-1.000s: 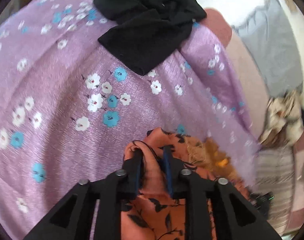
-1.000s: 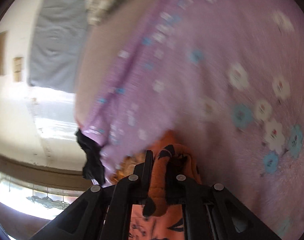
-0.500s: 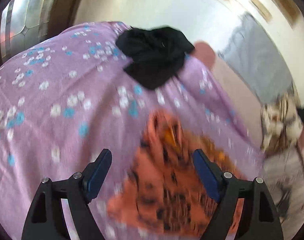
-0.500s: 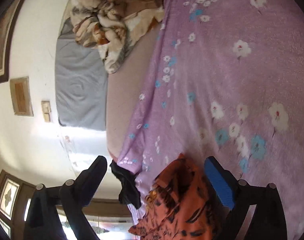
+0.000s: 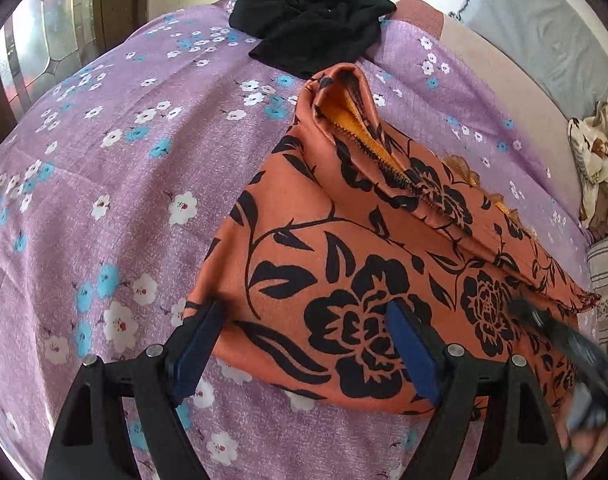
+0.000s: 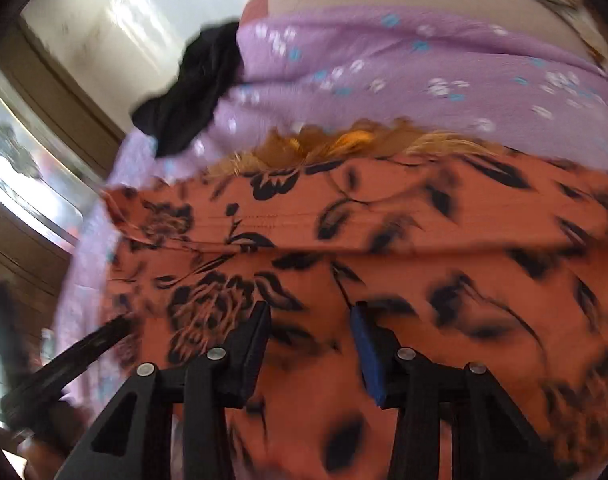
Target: Fold small clothes
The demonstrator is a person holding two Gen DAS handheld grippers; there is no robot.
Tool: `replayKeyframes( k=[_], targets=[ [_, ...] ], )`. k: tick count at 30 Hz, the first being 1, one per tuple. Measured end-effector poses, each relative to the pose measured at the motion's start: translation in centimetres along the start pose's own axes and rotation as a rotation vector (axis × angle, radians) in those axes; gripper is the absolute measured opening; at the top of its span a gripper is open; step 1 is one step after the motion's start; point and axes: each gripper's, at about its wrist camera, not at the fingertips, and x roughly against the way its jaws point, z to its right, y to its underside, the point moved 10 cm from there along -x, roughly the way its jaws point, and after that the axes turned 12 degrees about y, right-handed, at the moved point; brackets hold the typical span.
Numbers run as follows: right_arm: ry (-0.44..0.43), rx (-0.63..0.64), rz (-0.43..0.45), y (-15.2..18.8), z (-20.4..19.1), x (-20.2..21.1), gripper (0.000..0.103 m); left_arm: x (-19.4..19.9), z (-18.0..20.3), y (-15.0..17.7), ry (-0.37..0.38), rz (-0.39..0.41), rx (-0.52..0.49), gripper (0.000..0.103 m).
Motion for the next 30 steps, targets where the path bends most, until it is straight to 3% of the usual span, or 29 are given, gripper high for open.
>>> replayKeyframes(
  k=[2,5,7,10,13,16,18,20,22,23,26,28,30],
  targets=[
    [0.054,0.013,0.035,-3.3,-0.8,-1.8,0.045,-0.4,0.0,-0.4,0.009,-0.011,0.013,0.085],
    [0.109,-0.083,0.05,-8.4,0.4,-4.4,0.045,-1.2,-0.2,-1.2,0.011,-0.024,0.003,0.088],
    [0.141,-0.174,0.149,-12.6,2.2,-4.5,0.045,-1.4,-0.1,-1.3,0.001,-0.027,-0.002,0.089],
    [0.187,-0.309,0.272,-15.4,5.3,-2.5,0.045,-1.7,0.0,-1.7,-0.013,-0.032,-0.013,0.092],
    [0.145,-0.34,0.284,-14.5,7.0,-0.5,0.045,-1.7,0.1,-2.1,-0.022,-0.031,-0.001,0.092],
    [0.188,-0.292,0.278,-11.5,9.3,1.3,0.046,-1.4,0.1,-2.1,-0.03,-0.028,-0.001,0.093],
    [0.212,-0.285,0.241,-9.2,11.0,2.1,0.046,-1.2,0.2,-1.8,-0.04,-0.04,-0.014,0.093],
    [0.291,-0.277,0.163,-6.5,13.6,1.0,0.046,-1.0,0.2,-1.4,-0.048,-0.052,-0.027,0.093],
    [0.322,-0.277,0.025,-4.0,15.7,-1.5,0.046,-0.6,0.4,-1.2,-0.043,-0.066,-0.037,0.093],
    [0.32,-0.284,0.048,-4.1,15.8,-1.5,0.046,-0.4,0.3,-1.2,-0.037,-0.071,-0.033,0.093],
    [0.321,-0.255,0.078,-5.3,12.8,-0.2,0.047,1.1,-0.3,-1.5,-0.004,-0.05,0.007,0.093],
    [0.202,-0.155,0.093,-6.2,6.8,0.0,0.047,1.8,-1.4,-2.0,-0.006,-0.031,0.045,0.093],
    [0.137,-0.044,0.088,-6.5,1.5,-0.4,0.047,2.1,-2.7,-2.2,-0.044,-0.018,0.065,0.093]
  ],
)
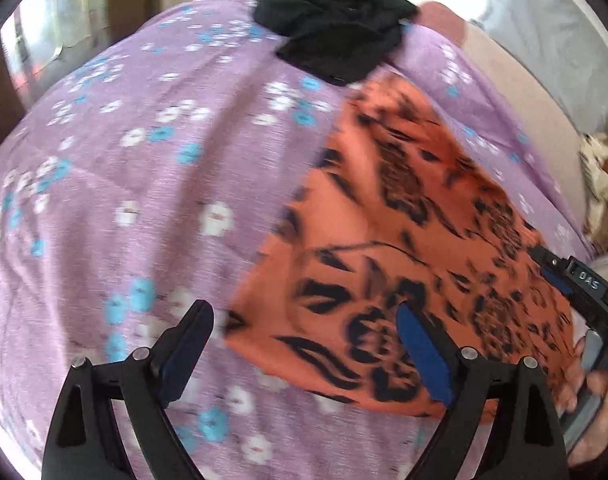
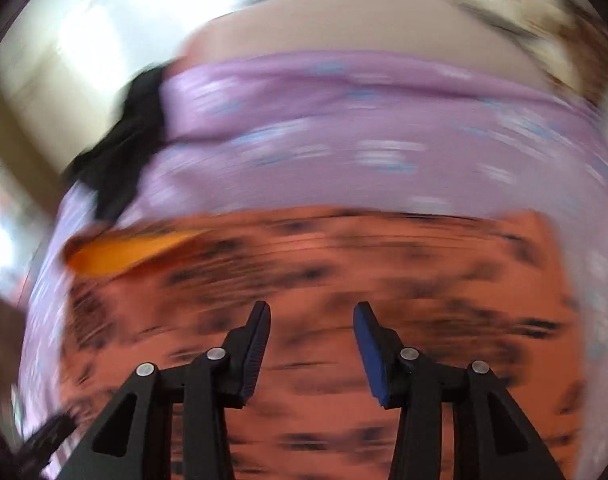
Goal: Fold small clothes
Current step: 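Smooth the folded dress with the right gripper and release both grippers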
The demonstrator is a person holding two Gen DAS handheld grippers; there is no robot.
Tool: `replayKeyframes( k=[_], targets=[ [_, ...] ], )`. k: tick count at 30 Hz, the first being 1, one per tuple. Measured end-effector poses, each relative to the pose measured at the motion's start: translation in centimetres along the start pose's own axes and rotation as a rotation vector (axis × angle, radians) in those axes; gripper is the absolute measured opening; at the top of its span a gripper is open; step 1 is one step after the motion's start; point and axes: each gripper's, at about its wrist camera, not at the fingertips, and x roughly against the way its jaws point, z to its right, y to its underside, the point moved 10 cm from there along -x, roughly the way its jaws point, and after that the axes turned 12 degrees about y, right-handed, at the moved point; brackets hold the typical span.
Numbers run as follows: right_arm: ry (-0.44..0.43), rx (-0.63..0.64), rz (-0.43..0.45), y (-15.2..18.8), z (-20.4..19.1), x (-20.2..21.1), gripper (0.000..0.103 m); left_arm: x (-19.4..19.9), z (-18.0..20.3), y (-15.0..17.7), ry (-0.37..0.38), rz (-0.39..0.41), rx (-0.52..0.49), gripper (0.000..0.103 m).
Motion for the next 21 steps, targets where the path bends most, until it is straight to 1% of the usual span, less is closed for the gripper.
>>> replayKeyframes(
  k=[1,2,4,6,7,9,11,12,14,17,21],
  targets=[
    [-0.063,0.069,0.004,0.1,-4.0,0.2,0.047,-0.2,-0.5,0.0,-0.016,-0.005,0.004,0.093],
    [-0.104,0.102,0.0,0.4,-6.2,0.3,0.047,-0.5,-0.8,0.1,-0.019,-0.02,0.007,0.093],
    [-0.171,0.156,-0.023,0.6,-11.8,-0.6,0.047,-1.8,-0.9,1.1,0.007,-0.085,0.011,0.093],
    [-0.188,0.174,-0.045,0.4,-15.0,-2.0,0.047,-2.3,-0.7,1.2,-0.019,-0.083,-0.024,0.093],
    [-0.175,0.18,-0.057,-0.1,-16.6,-3.4,0.047,-2.4,-0.5,1.1,-0.03,-0.079,-0.044,0.093],
    [-0.129,0.174,-0.05,-1.2,-17.9,-5.1,0.047,-2.6,0.1,1.1,-0.032,-0.083,-0.07,0.093],
    [-0.096,0.134,-0.022,-2.8,-17.9,-6.3,0.047,-2.6,0.2,1.0,-0.038,-0.08,-0.08,0.093],
    [-0.098,0.108,-0.021,-3.6,-17.8,-6.8,0.047,-2.6,0.3,0.9,-0.04,-0.078,-0.083,0.093],
    [-0.121,0.046,0.0,-4.6,-16.9,-6.5,0.046,-2.9,0.5,0.1,-0.048,-0.066,-0.088,0.093],
    [-0.137,0.031,0.072,-5.3,-15.1,-4.0,0.046,-2.4,0.8,-0.7,-0.085,-0.022,-0.119,0.093],
    [-0.135,0.032,0.115,-3.8,-11.3,0.1,0.046,-1.5,1.4,-0.9,-0.097,0.02,-0.147,0.093]
  ],
)
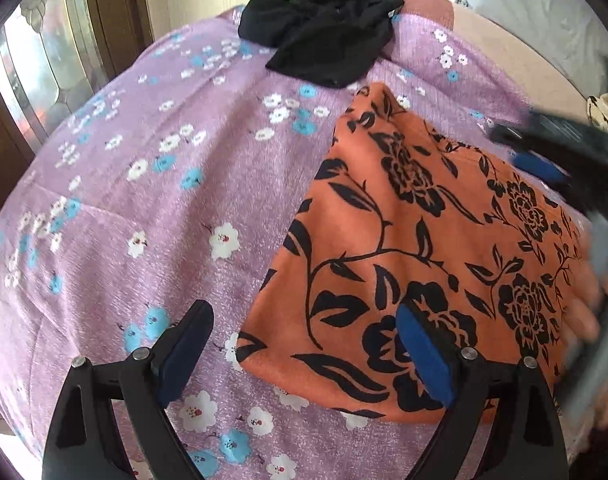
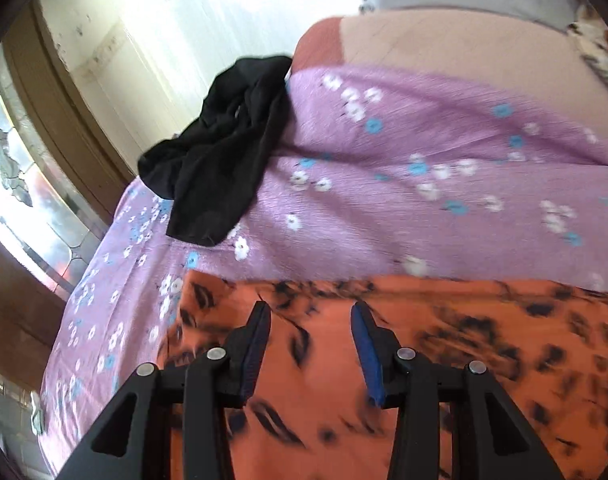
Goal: Fold small clothes
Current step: 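Smooth the folded dress with the right gripper and release both grippers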
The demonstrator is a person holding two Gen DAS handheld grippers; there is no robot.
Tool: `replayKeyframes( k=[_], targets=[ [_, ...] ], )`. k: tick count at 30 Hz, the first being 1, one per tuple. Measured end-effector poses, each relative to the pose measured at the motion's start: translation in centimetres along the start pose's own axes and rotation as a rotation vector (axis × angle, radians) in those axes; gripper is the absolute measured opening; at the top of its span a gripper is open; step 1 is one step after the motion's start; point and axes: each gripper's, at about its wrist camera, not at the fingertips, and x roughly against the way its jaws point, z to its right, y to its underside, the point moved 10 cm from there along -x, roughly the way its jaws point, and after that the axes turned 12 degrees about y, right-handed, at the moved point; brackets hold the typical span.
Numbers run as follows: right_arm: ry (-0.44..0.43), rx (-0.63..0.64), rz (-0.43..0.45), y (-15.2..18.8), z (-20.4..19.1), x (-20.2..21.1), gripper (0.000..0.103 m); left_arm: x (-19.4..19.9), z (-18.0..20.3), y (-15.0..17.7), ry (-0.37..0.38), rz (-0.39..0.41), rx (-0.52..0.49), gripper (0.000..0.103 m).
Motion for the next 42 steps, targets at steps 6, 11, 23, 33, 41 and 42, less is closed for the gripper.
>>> replayKeyframes(
  k=[6,11,23,33,41,42],
  targets=[
    [0.075,0.002,-0.002,3.7,7.3,5.7,0.046,1.7,0.3,-0.1,-0.003,0.078,-0.025,0.093],
    [0.137,-0.049,-0.031,8.9,14.0,10.4,0.046,3.0,1.1,-0.9,-0.003,0.145,-0.055,0.093],
    [0.175,-0.148,-0.117,14.0,19.5,10.1,0.046,3.4,2.7,-1.5,-0.022,0.21,-0.126,0.093],
    [0.244,-0.228,-0.134,13.8,22.5,9.5,0.046,4.4,5.5,-1.6,0.066,0.25,-0.184,0.093],
    [0.294,-0.177,-0.125,13.9,21.5,9.6,0.048,5.3,6.8,-1.3,0.108,0.262,-0.214,0.093],
    [0.29,-0.181,-0.117,13.8,21.4,9.9,0.048,5.4,6.9,-1.3,0.108,0.264,-0.213,0.093]
  ],
)
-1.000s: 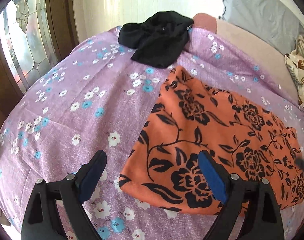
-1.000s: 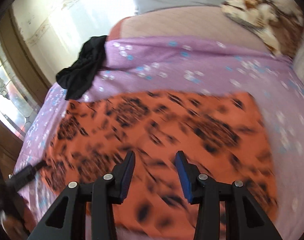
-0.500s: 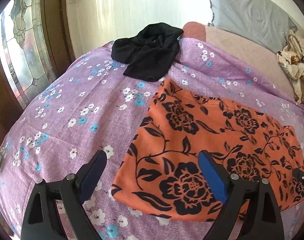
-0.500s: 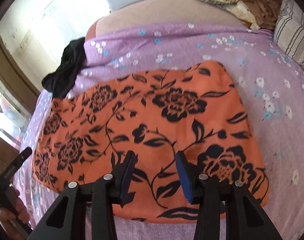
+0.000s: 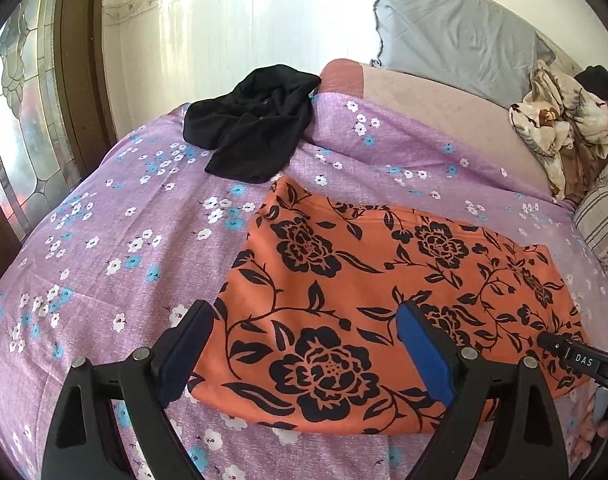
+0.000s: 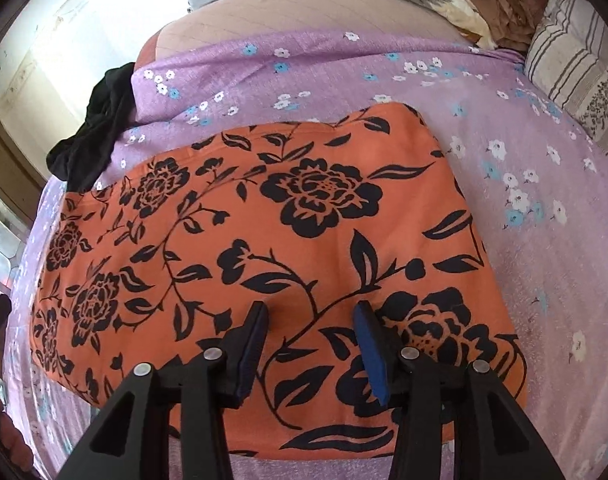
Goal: Fold small clothes
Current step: 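Smooth the folded dress with the right gripper and release both grippers, then move both grippers to the long edge of the folded orange dress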
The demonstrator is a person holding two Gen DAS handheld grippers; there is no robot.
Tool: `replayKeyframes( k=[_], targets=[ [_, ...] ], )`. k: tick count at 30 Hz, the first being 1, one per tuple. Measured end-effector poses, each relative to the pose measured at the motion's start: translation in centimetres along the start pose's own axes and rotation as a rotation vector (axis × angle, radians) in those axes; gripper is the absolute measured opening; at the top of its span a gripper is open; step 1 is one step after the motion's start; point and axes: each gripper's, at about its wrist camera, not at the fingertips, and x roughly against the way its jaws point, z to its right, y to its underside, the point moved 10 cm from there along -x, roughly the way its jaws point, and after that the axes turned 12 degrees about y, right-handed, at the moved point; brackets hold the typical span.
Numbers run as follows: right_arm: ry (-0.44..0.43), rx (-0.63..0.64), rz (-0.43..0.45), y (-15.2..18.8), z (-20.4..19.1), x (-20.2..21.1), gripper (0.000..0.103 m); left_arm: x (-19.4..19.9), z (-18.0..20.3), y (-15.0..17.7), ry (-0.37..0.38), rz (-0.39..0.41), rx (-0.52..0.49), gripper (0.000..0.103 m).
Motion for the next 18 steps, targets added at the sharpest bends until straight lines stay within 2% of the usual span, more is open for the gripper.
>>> replayKeyframes(
  k=[6,11,13,16,18],
  targets=[
    [-0.013,-0.016,0.046,-0.7,-0.3,1.0,0.048,0.1,0.4,0.1,0.006,0.001,-0.007,0.093],
    [-0.019,-0.027,0.013,0.1,-0.1,0.8,0.048,0.3,0.5,0.0,0.008,0.005,-0.012,0.093],
    [-0.014,-0.005,-0.042,1.1,-0.4,-0.1,0.048,0.2,0.6,0.1,0.008,0.0,-0.018,0.093],
    [0.004,0.02,-0.036,1.4,-0.6,-0.2,0.048,-1.0,0.4,1.1,0.036,-0.068,0.0,0.093],
    [-0.034,-0.003,-0.032,1.4,-0.7,0.6,0.048,-1.8,-0.3,1.8,0.06,-0.117,0.053,0.093]
  ],
)
